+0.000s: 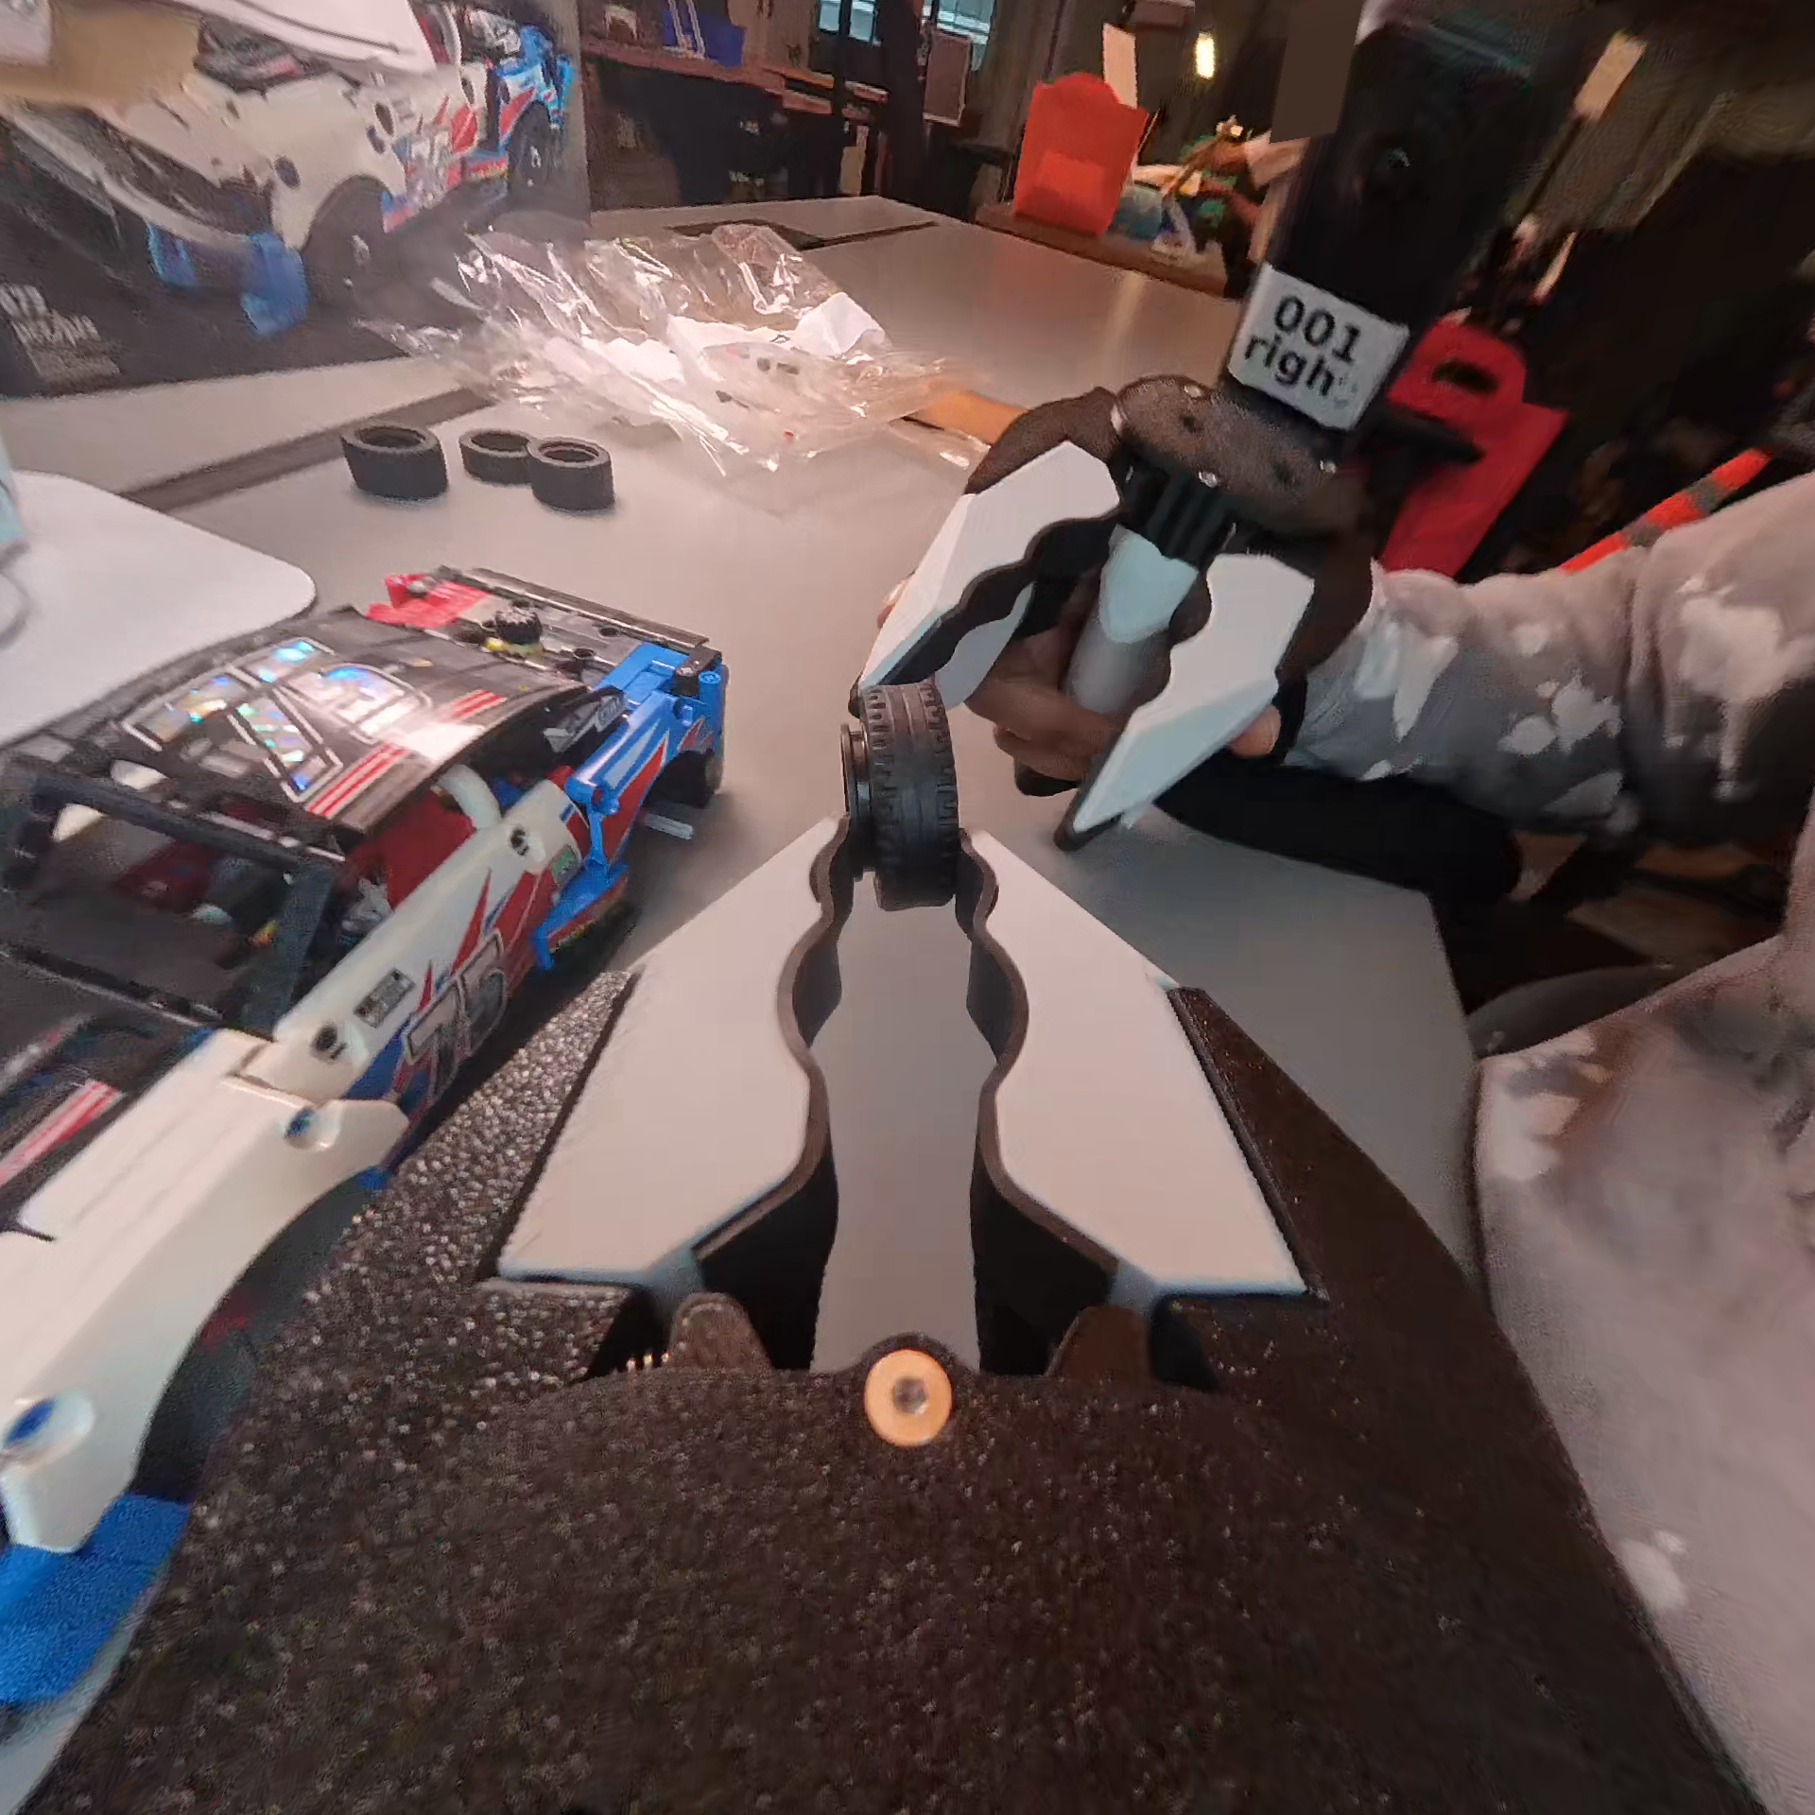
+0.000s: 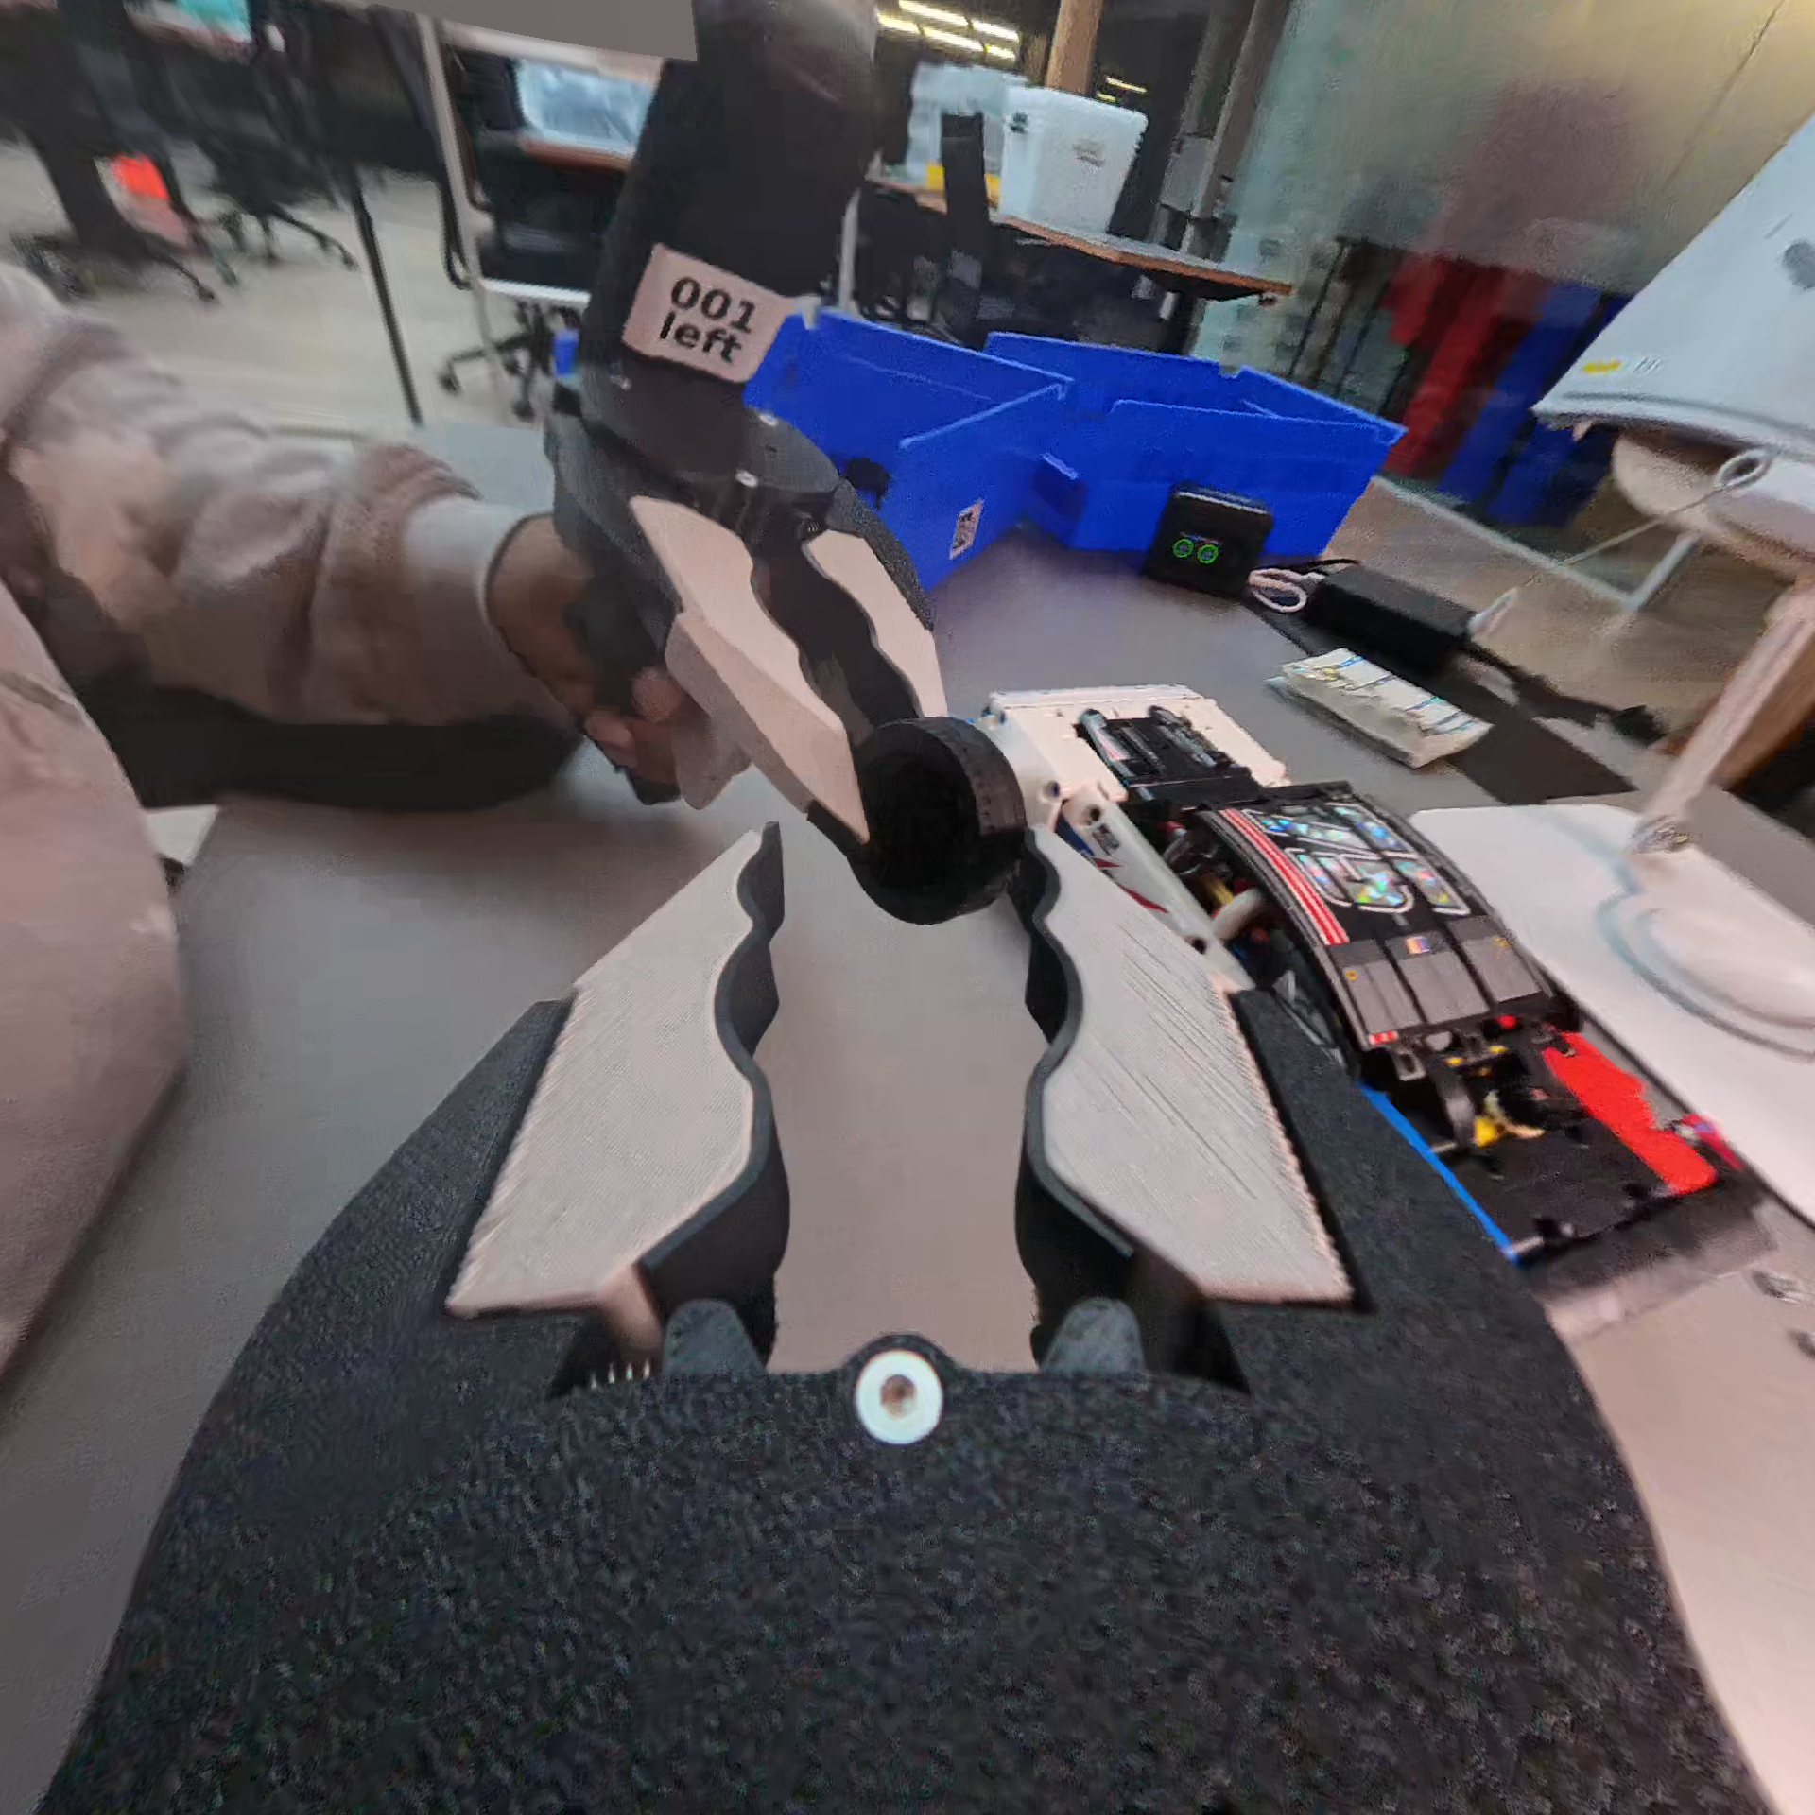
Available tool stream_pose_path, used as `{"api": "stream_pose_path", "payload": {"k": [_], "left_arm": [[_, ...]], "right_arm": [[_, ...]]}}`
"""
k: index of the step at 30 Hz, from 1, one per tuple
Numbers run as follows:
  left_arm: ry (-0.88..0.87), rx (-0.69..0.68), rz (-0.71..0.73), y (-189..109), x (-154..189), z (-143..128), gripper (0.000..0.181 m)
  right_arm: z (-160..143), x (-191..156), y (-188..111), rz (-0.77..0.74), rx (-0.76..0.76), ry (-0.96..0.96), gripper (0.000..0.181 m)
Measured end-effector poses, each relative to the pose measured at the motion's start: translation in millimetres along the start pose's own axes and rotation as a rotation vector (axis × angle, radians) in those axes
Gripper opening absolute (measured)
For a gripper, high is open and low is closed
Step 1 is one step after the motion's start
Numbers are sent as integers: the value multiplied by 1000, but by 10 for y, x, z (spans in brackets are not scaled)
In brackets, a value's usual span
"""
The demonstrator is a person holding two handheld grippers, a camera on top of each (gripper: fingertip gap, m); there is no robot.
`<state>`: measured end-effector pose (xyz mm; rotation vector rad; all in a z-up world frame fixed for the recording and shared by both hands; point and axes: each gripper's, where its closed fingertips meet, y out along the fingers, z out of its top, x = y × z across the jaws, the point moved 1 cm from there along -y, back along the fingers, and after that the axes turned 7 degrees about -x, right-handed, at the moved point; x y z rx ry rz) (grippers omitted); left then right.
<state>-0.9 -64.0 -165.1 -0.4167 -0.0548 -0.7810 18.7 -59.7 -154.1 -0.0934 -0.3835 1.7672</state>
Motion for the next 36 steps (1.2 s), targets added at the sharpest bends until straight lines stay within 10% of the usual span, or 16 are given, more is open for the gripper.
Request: {"api": "stream_pose_path", "payload": {"k": [7,36], "left_arm": [[274,-58,89,56,119,-68,18],[-32,103,111,9,-74,107,18]], "right_arm": [[-78,34,-78,28,-8,16,14],[95,71,-64,-246,-7,-176,10]]}}
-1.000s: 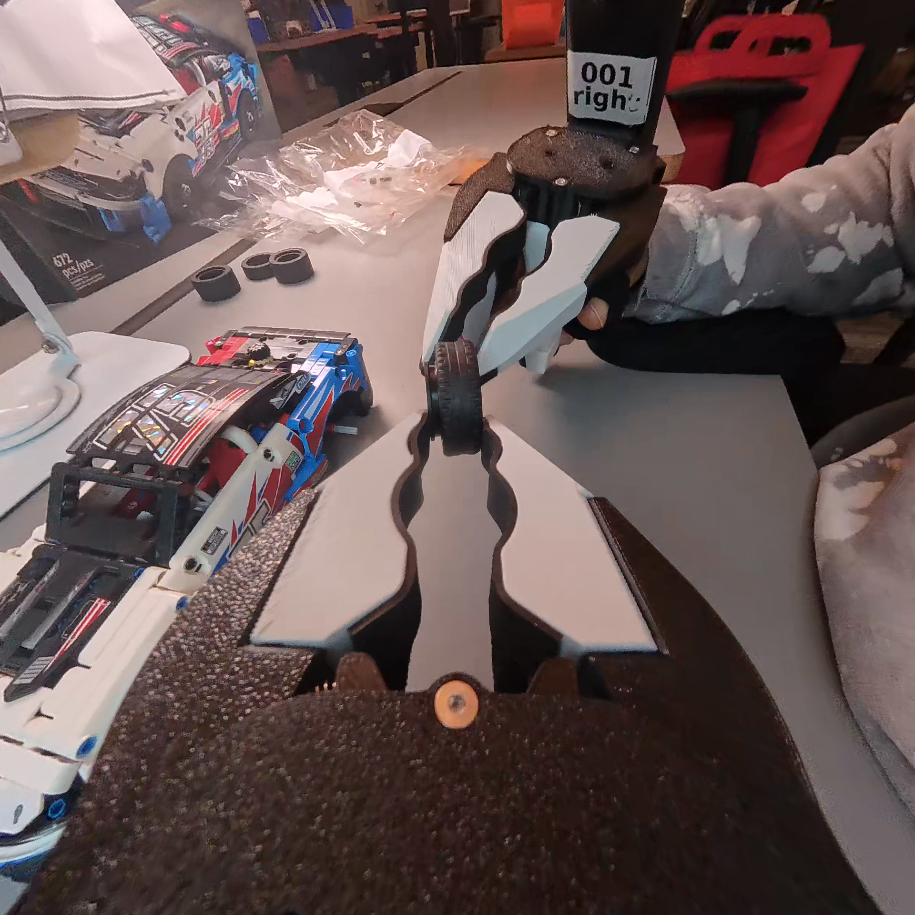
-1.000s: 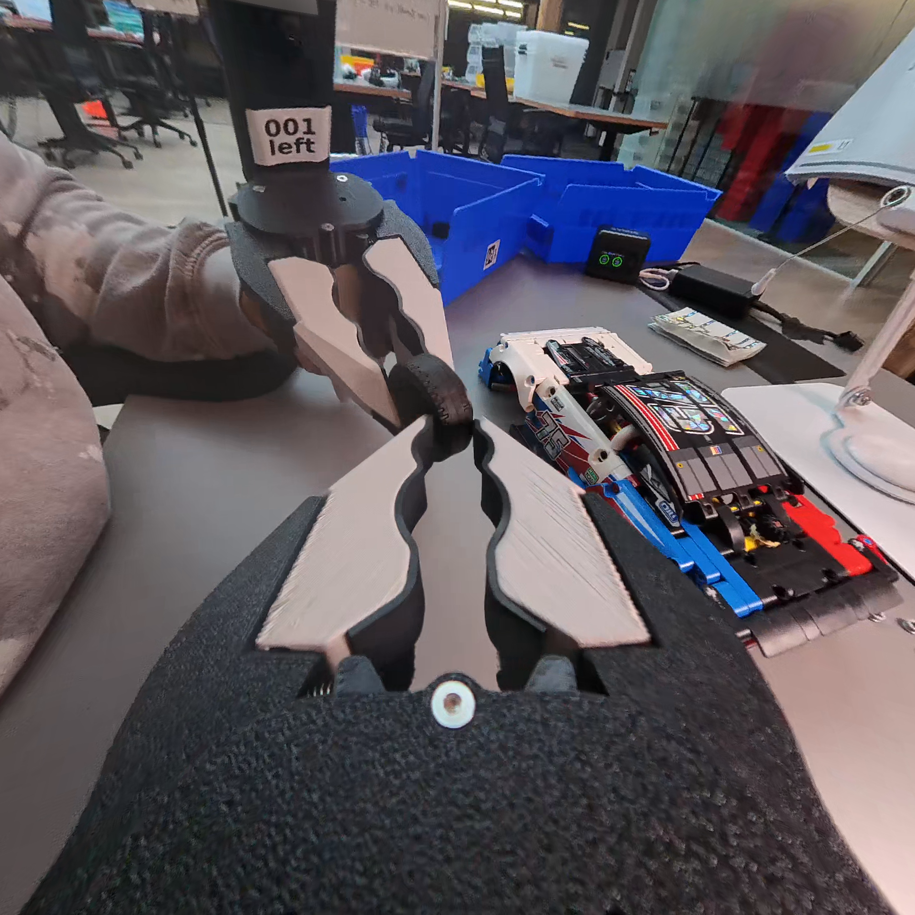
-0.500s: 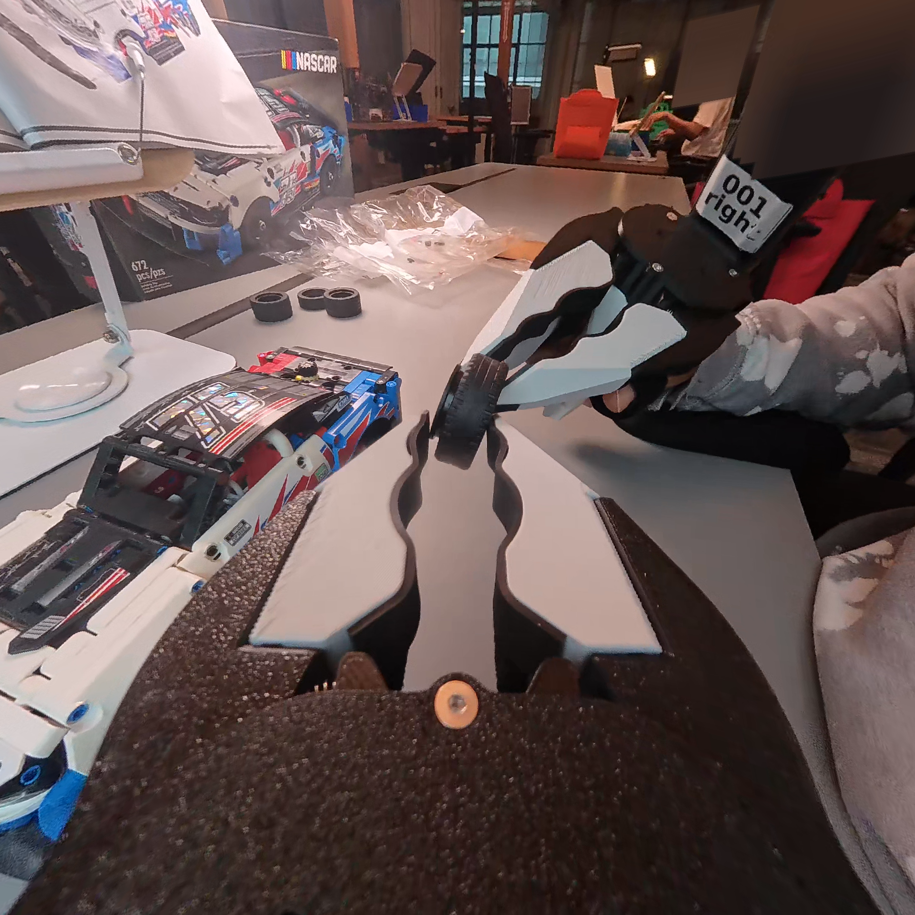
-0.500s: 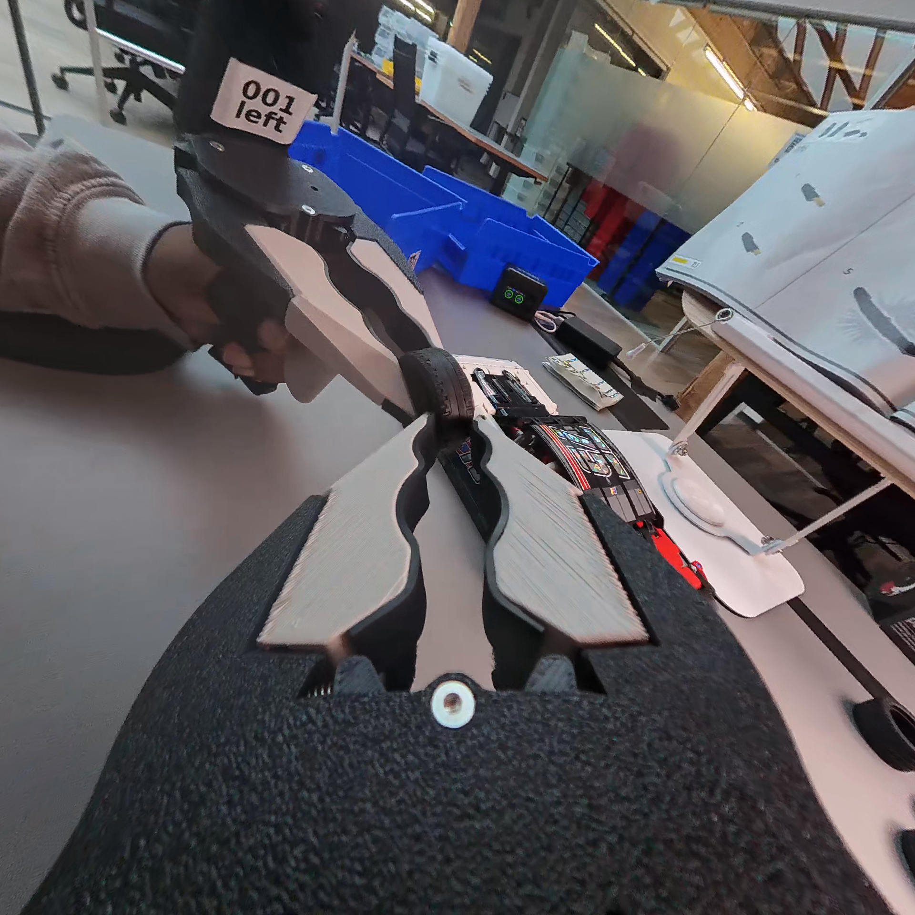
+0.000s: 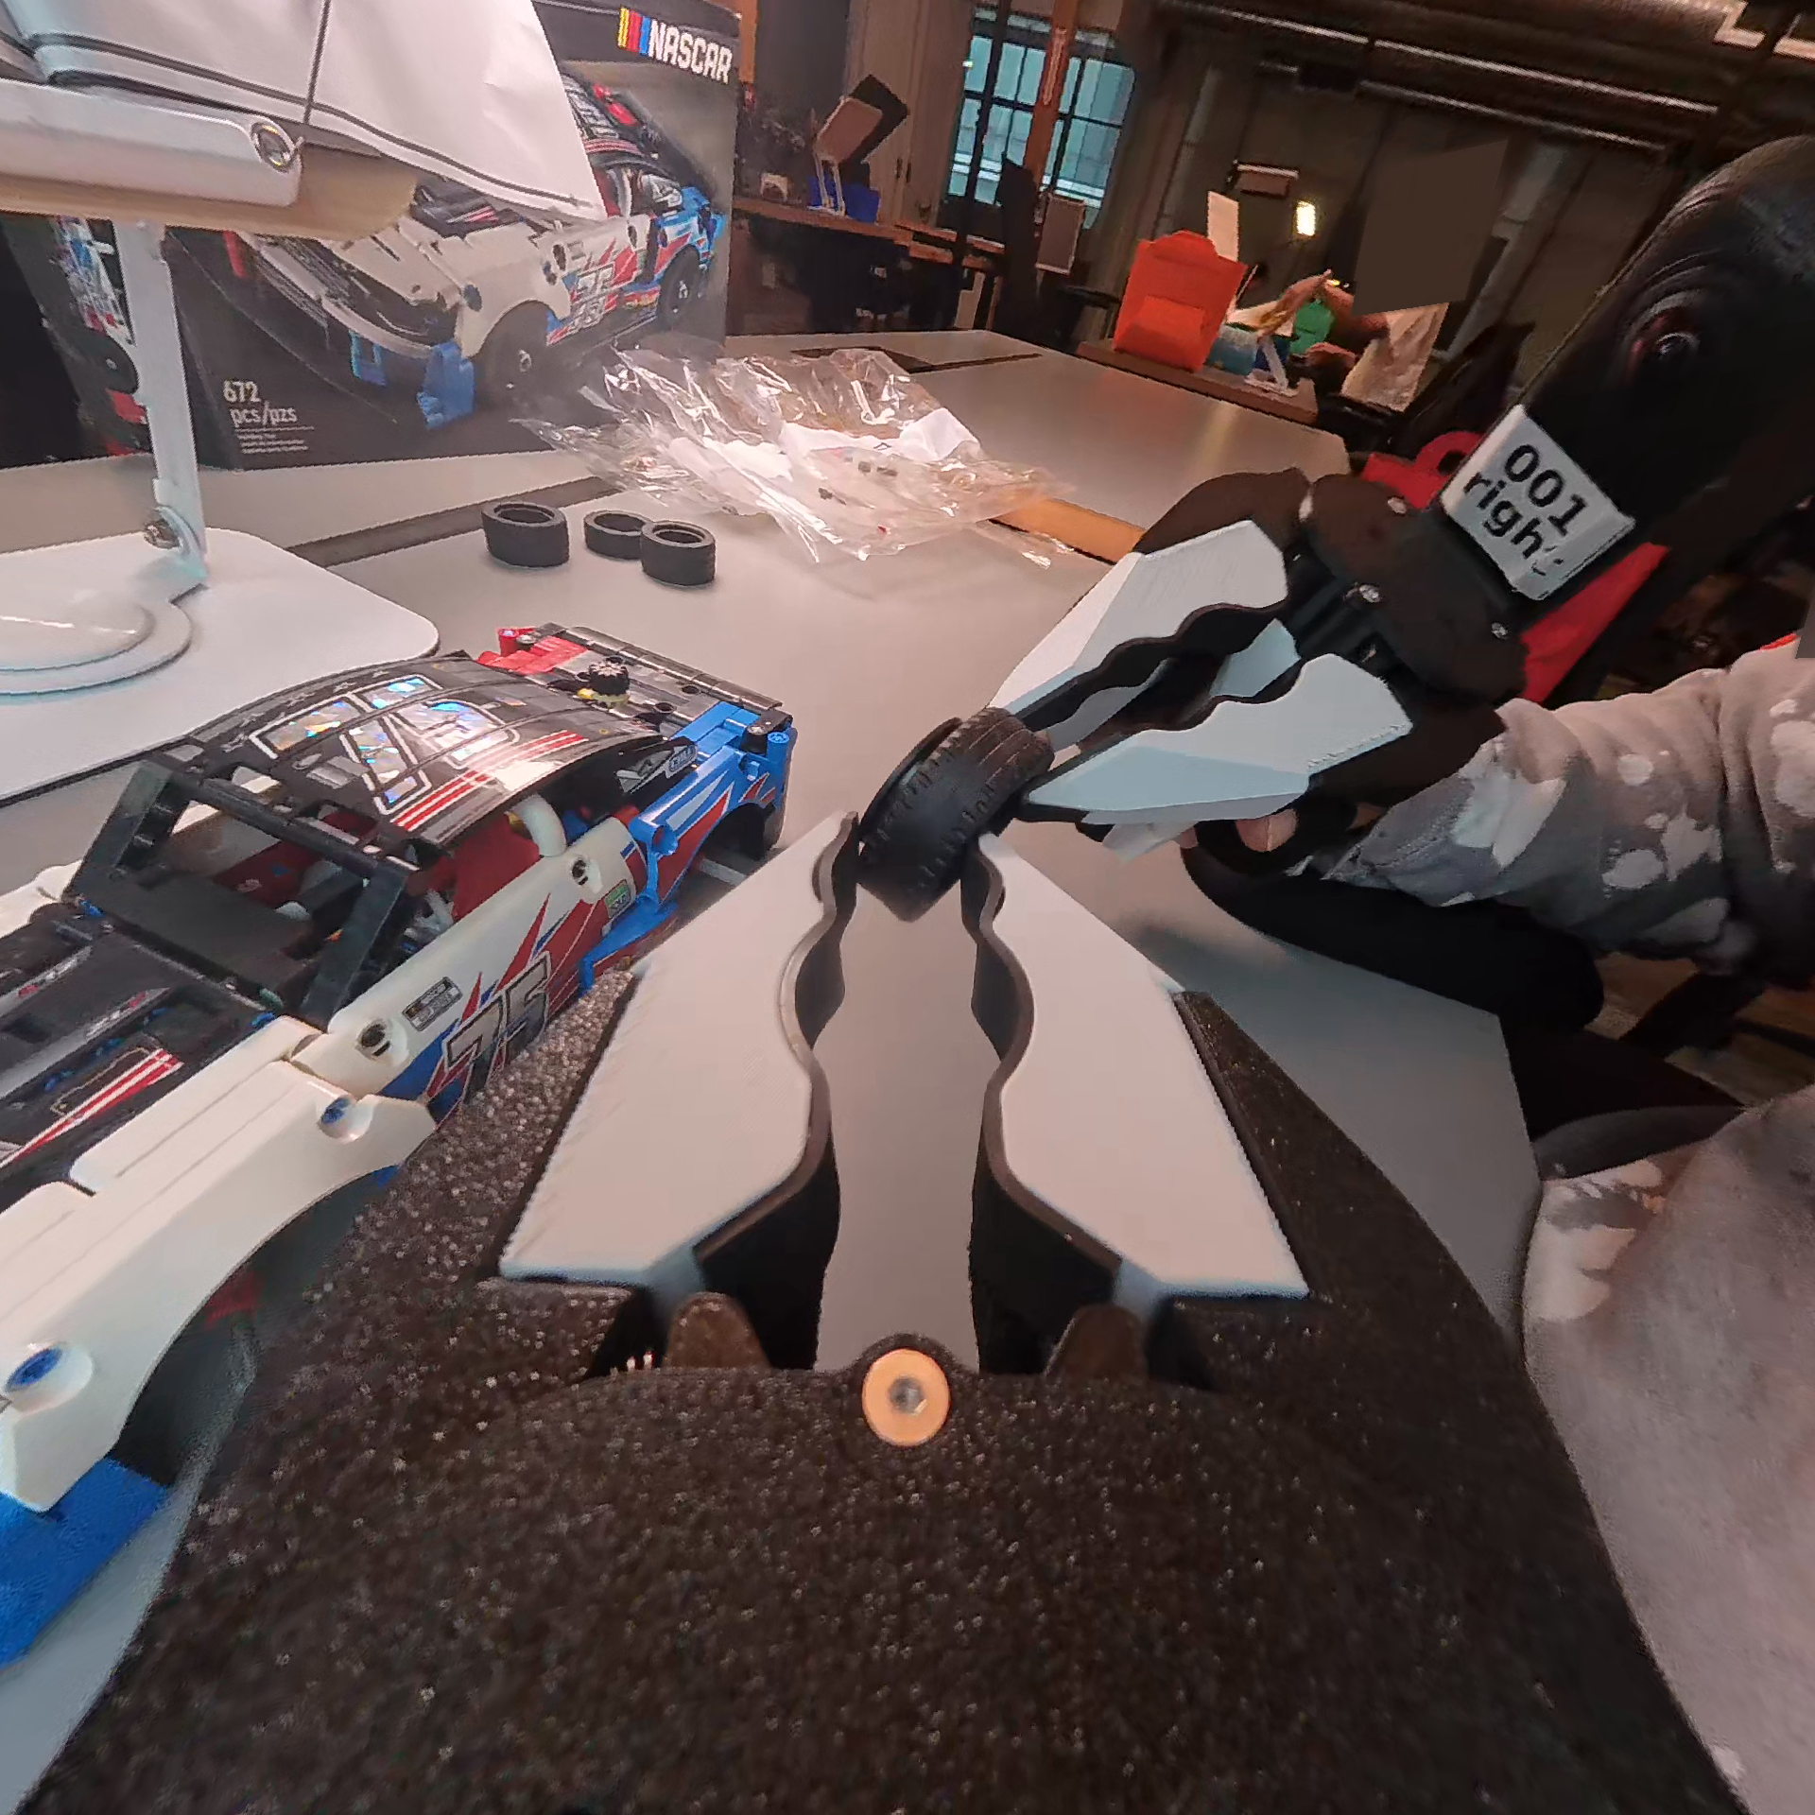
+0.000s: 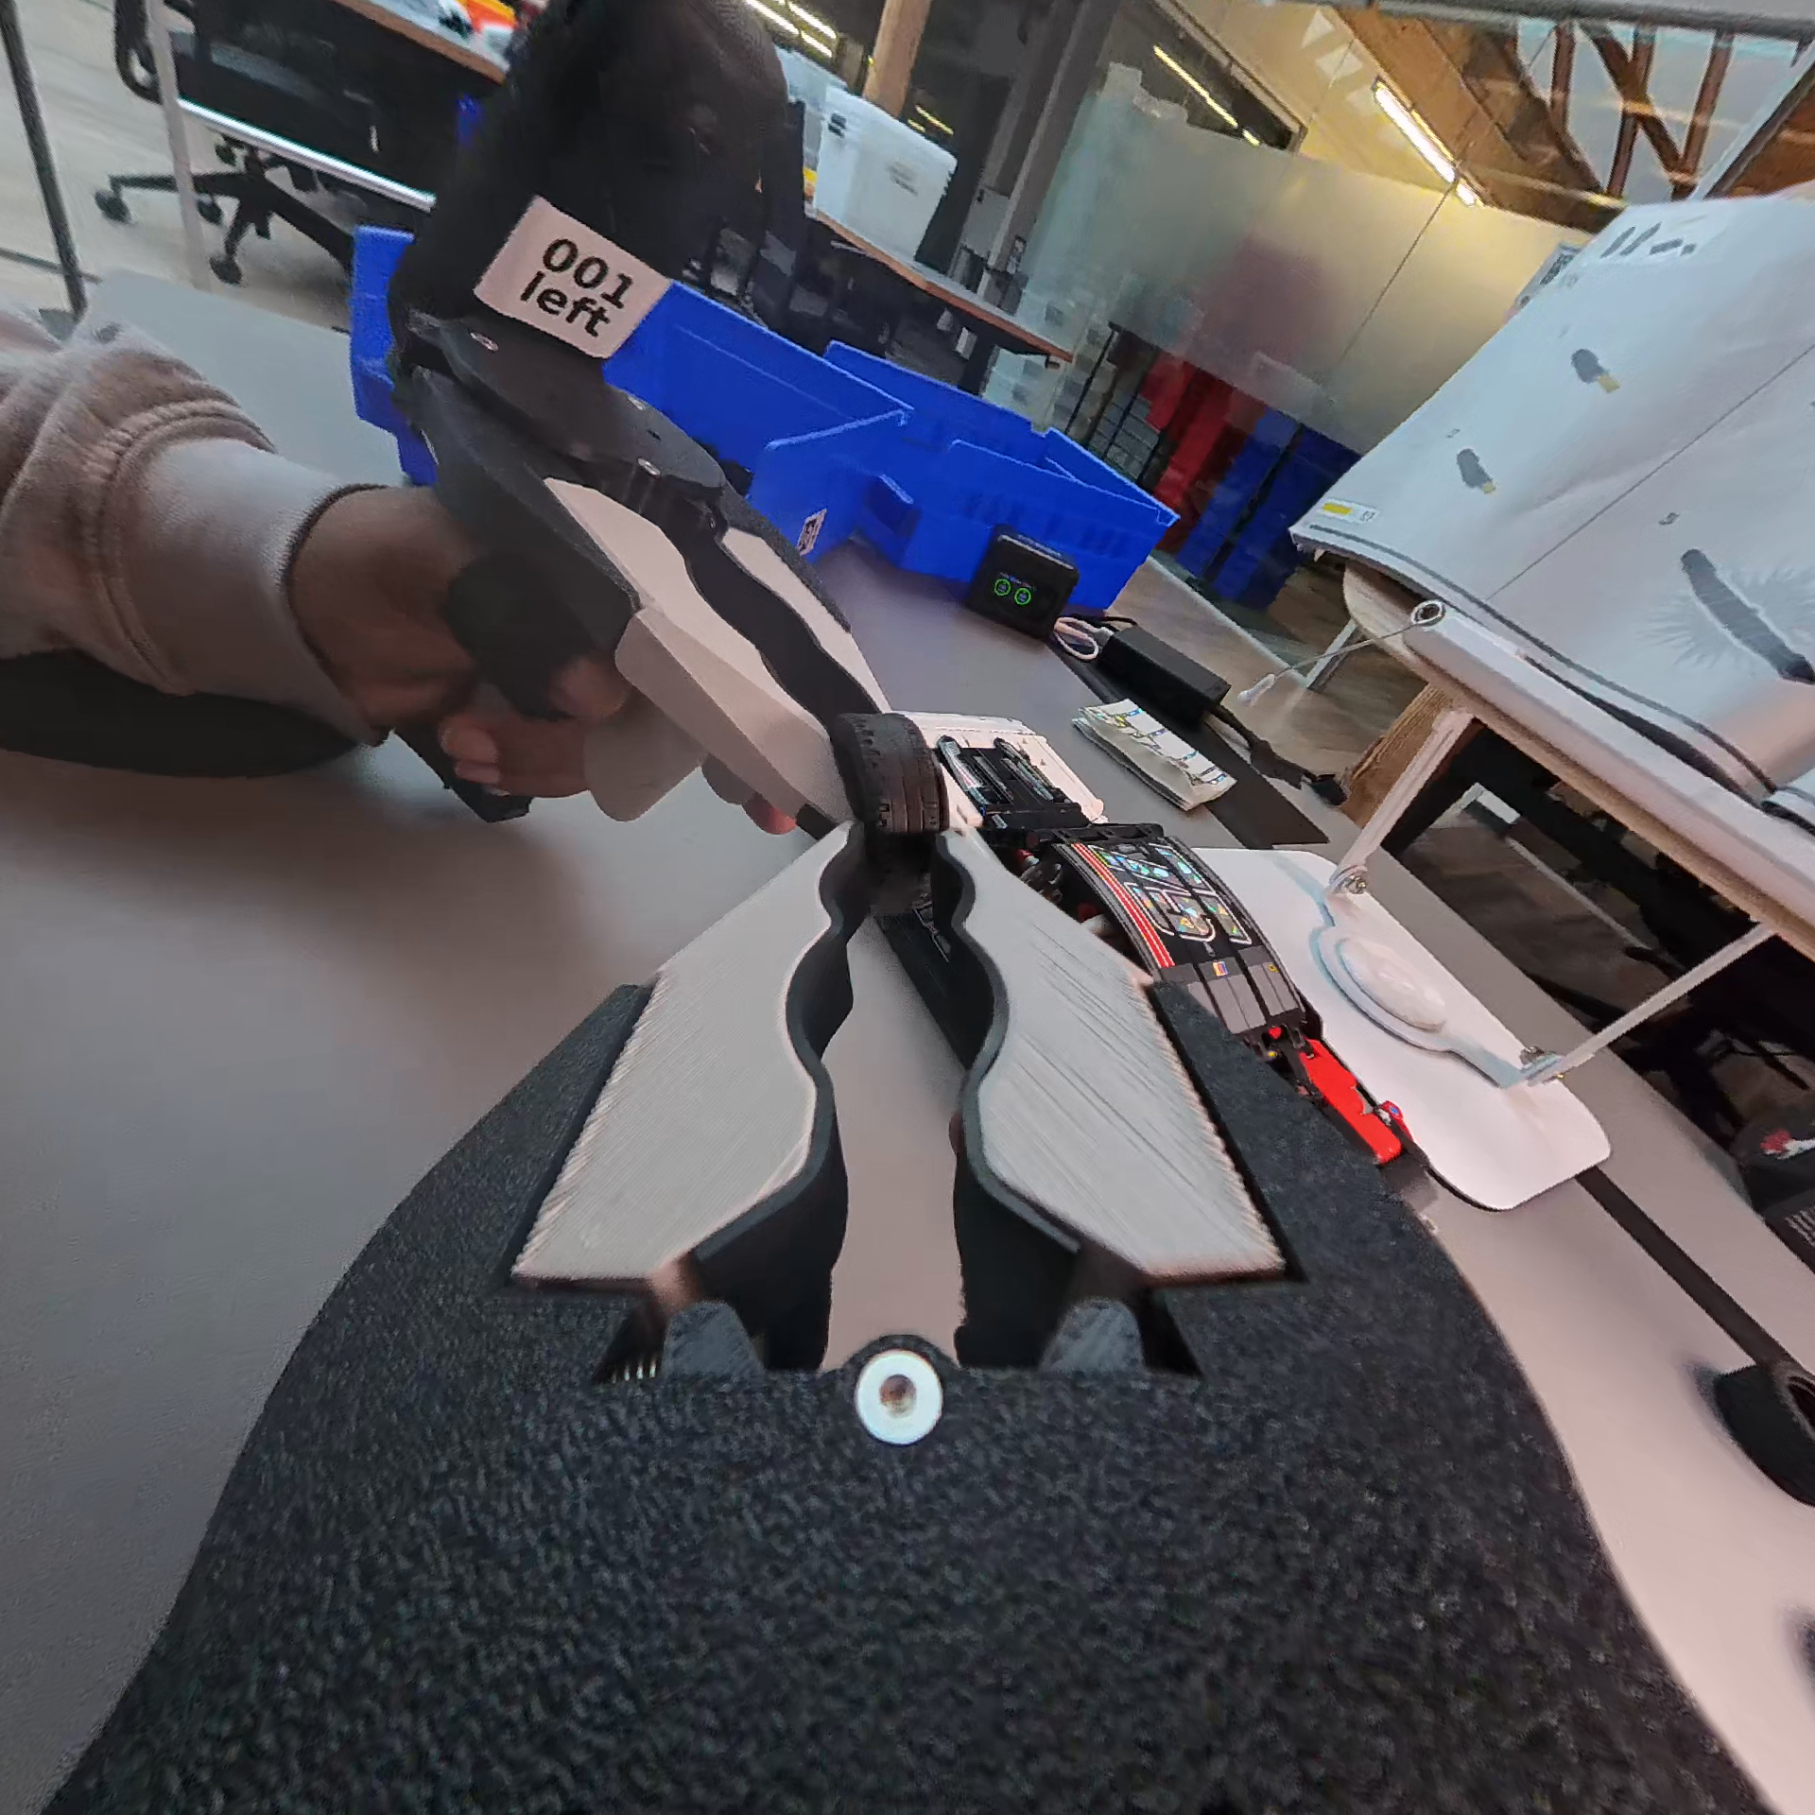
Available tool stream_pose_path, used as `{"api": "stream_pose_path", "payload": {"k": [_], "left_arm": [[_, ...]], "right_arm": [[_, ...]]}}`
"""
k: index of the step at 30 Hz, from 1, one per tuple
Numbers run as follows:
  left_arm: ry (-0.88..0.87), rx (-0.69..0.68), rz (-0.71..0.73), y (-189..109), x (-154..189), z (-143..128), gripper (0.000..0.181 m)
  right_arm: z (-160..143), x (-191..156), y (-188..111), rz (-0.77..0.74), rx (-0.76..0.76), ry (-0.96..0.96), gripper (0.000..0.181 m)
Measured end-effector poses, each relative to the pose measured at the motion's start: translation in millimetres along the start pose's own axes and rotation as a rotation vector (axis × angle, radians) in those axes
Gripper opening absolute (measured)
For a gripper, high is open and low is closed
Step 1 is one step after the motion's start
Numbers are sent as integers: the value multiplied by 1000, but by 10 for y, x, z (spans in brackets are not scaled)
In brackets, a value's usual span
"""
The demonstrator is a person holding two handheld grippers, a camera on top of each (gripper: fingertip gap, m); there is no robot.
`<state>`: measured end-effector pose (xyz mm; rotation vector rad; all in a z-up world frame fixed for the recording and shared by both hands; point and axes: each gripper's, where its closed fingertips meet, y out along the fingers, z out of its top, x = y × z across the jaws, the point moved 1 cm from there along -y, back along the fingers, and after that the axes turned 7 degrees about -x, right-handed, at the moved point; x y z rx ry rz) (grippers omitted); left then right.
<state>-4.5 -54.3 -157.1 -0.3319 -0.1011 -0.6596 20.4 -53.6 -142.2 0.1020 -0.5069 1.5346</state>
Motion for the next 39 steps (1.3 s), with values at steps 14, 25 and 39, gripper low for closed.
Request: {"api": "stream_pose_path", "payload": {"k": [14,25,39], "left_arm": [[-100,62,14,-65,-129,173,3],[-24,85,-37,-174,-83,158,3],[15,-42,84,-1,-49,-27,0]], "right_arm": [[175,-393,54,-29,40,-237,0],[107,106,-104,202,131,364,20],[-73,-150,49,214,-41,209,19]]}}
